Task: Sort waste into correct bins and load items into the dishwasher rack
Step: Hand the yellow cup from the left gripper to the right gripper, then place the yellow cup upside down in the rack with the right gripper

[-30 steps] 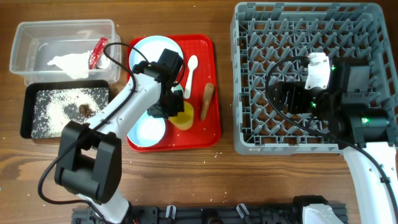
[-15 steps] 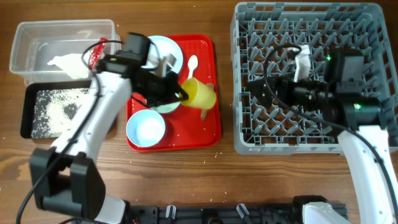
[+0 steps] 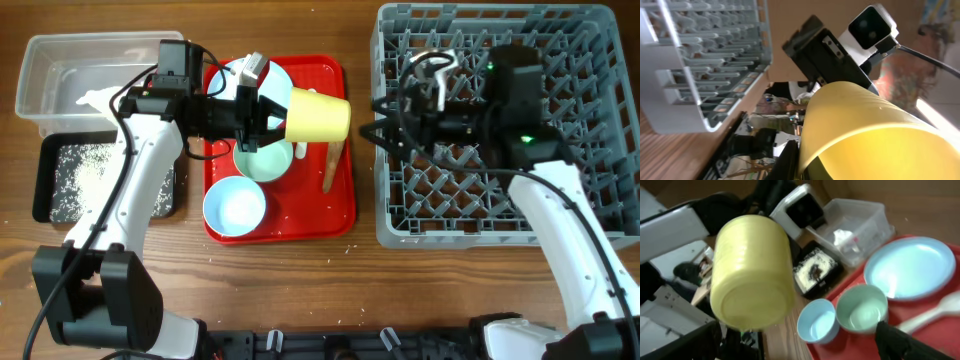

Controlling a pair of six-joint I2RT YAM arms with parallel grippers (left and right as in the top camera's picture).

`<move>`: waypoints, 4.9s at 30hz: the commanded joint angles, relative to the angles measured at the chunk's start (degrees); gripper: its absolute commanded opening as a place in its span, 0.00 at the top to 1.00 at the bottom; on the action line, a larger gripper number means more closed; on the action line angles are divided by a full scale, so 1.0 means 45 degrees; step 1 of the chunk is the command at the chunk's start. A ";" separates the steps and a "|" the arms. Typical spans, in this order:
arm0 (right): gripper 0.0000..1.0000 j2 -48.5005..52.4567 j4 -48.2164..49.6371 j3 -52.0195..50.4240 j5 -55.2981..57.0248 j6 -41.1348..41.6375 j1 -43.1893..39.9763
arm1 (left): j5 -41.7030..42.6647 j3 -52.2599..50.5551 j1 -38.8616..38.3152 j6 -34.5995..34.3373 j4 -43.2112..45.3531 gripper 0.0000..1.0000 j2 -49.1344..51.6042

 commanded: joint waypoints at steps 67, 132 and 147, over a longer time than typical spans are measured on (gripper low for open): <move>0.72 -0.1224 -1.0190 0.2249 1.3075 0.2463 -0.0228 | -1.2964 0.0189 -0.0325 -0.0073 0.0214 0.26 -0.0141; 0.01 -0.4401 -1.2352 0.2885 1.6791 0.3308 0.0559 | -1.4202 0.0189 -0.0321 -0.0073 0.0364 0.00 0.0039; 0.00 -0.2584 -1.0530 0.2875 1.2818 0.2812 0.0563 | -1.4202 0.0209 -0.0287 0.1273 0.1083 0.00 -0.0316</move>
